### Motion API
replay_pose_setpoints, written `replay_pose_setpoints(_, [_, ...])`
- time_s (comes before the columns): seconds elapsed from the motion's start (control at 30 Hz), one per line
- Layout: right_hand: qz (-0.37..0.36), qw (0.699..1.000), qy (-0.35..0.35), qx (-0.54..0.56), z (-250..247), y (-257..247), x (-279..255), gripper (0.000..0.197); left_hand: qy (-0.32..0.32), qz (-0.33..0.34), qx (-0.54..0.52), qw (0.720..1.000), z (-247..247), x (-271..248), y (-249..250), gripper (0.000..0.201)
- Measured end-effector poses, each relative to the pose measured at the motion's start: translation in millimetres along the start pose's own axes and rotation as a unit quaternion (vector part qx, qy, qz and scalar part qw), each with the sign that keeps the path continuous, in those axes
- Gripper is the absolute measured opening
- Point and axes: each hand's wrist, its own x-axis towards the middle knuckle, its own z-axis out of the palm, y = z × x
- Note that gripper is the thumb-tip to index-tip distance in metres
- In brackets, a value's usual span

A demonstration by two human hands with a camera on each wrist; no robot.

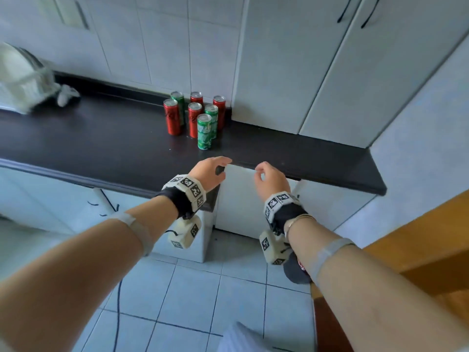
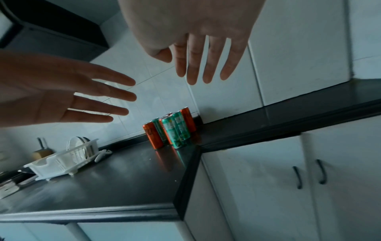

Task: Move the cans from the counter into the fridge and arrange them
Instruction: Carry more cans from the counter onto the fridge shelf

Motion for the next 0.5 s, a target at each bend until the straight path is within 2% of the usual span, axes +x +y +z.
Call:
replay_pose_setpoints(0.27, [-0.035, 0.999, -0.030, 0.009, 68, -56, 110, 0.020, 0.026, -0.044, 0.001, 0.999, -42, 77, -81, 0.044])
replay_pose_setpoints(0.5, [-0.046, 0.998, -0.041, -0.006, 113, -89, 208, 0.018, 0.041, -0.053, 0.009, 0.998, -80, 158, -128, 0.044])
